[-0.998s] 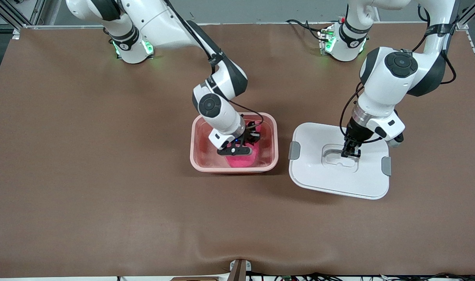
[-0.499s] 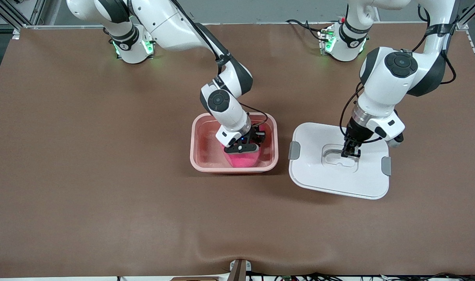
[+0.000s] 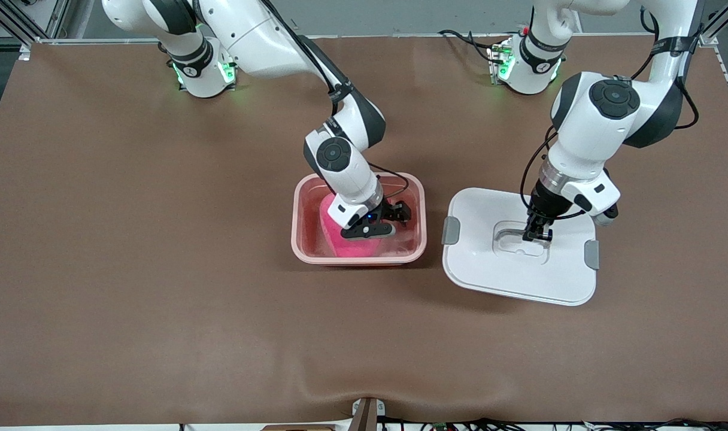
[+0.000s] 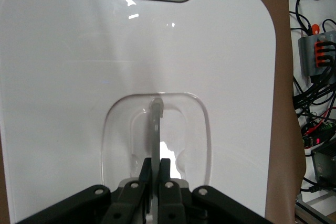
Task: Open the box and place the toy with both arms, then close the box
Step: 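Release the plush and withdraw the right gripper while the left carries the lid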
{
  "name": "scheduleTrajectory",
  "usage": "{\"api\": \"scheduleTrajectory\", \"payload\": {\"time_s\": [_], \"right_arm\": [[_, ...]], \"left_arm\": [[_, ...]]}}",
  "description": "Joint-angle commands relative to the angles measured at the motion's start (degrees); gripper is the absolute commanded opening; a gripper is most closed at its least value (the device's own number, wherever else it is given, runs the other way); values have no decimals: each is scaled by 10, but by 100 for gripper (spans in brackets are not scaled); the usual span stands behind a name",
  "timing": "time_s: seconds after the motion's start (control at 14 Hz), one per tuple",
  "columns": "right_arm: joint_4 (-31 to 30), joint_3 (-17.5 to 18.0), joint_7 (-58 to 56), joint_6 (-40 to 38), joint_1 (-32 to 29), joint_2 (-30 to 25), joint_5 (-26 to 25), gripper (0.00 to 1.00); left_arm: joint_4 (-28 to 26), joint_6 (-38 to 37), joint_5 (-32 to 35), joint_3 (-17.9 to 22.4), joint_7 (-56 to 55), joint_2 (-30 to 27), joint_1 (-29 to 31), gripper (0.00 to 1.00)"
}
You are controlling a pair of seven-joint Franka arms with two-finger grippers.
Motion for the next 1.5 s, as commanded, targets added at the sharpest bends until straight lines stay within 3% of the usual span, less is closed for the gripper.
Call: {"api": "scheduleTrajectory", "payload": {"time_s": [0.0,0.36,0.64,0.93,1.07,1.43], "right_arm": [[17,-11,8,-8,6,-6,-13,100],[10,-30,5,-25,1,-67,-16,100],[-56,-98,4,-43,-7,-152,-15,100],[-156,-101,-6,-81,-71,-252,-15,100],[-198,-102,-66,-120,-115,-299,-15,100],[-221,-104,-151,-292,-234,-383,-16,100]], "left_arm": [[-14,9,11,-3,2,-17,2,0],[-14,9,11,-3,2,-16,2,0],[-14,8,11,-3,2,-17,1,0],[-7,7,5,-13,-8,-20,-2,0],[-1,6,4,-29,-32,-19,-2,0],[29,2,4,-68,-108,-3,-8,0]]}}
